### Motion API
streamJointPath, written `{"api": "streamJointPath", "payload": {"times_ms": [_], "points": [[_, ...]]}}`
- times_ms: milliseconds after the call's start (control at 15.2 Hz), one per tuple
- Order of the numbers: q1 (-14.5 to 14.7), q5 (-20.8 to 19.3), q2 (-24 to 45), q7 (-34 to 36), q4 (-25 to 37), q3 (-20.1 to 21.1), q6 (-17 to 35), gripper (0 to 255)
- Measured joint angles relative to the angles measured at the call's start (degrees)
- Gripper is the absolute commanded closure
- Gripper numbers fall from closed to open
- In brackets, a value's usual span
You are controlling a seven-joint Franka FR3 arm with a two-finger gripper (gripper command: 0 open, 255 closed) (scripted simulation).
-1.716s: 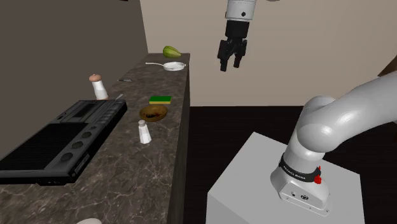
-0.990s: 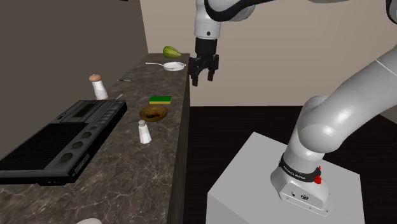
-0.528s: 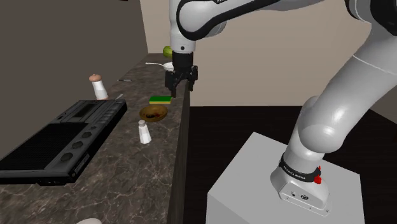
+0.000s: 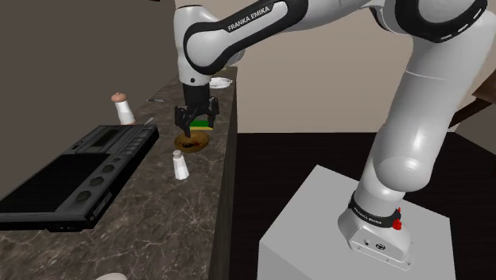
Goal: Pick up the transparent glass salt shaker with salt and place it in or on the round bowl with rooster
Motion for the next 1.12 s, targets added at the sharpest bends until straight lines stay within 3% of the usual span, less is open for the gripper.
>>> {"api": "streamJointPath", "payload": {"times_ms": [462, 1122], "points": [[3.2, -5.2, 14.5, 6.0, 12.1, 1.3, 1.7, 0], [3.8, -6.3, 17.6, 6.9, 10.7, 1.0, 6.1, 0]]}}
